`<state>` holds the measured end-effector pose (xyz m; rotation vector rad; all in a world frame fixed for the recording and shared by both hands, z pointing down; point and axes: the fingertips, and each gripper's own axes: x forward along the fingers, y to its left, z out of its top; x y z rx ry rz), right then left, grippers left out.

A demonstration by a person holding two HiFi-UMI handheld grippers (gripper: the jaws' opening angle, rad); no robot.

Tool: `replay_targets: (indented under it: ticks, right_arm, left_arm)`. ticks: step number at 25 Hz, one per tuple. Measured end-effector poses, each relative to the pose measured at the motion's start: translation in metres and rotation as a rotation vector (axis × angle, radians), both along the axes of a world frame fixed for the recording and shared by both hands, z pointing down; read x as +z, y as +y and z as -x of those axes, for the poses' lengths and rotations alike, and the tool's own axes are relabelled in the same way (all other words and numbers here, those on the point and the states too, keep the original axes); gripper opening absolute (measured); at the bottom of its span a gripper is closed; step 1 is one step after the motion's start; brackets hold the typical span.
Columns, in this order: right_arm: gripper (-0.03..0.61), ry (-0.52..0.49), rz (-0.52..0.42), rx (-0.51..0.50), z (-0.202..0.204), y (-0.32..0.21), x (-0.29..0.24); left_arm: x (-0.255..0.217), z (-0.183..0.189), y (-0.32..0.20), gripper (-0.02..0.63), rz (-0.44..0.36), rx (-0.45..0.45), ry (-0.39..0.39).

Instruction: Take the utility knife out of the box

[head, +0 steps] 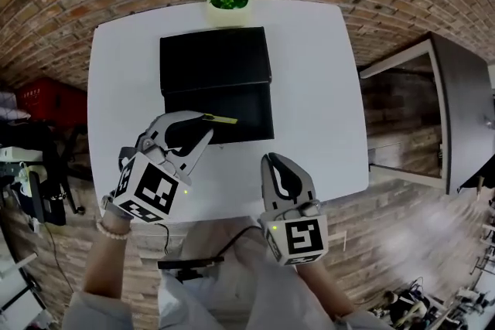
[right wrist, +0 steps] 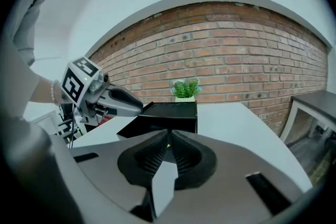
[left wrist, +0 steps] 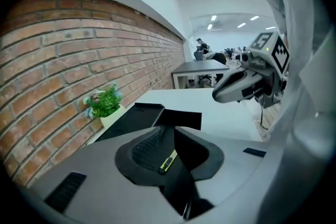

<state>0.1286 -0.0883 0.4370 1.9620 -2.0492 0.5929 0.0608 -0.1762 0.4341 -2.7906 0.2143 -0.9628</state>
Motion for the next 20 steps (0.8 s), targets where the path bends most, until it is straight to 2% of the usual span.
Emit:
replay_targets:
  ticks: [1,5,13,20]
  right_arm:
    - [0.054,0.0,-0.002,0.009,-0.004,0.003,-0.002]
    - [0.055,-0.021,-0.001,0.042,-0.016,0.016,-0.004]
    - [0.054,-0.041,0.011,0.071,-0.03,0.032,0.0]
    - [0.055,-0.037,0.037,0.096,-0.042,0.041,0.007]
  left_arm:
    - [0.007,-0.004,0.001,0.081,-0.003,0.029,-0.035]
    - [0.038,-0.019,0.003,0.115,-0.03,0.137,-0.181]
    - [0.088,-0.028,-0.004,0.117,-0.03,0.284,-0.402]
    - [0.121,-0.028,-0.003,0.12,0.04,0.325,-0.507]
